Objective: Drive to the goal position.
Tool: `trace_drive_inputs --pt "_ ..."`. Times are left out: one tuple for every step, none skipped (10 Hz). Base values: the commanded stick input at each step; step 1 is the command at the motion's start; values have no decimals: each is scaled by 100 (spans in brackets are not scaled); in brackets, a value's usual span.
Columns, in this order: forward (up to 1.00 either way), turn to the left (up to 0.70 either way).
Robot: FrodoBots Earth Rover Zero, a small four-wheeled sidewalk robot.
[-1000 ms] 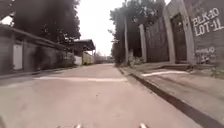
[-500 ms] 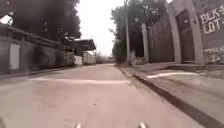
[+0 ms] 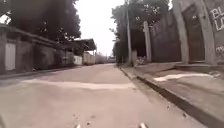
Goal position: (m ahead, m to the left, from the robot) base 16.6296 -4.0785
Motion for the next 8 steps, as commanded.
trace_drive_inputs --pt "85 0" --pt "85 0" --pt "85 0" --pt "85 0" --pt "85 0" --pt "85 0" --pt "85 0" --pt "85 0"
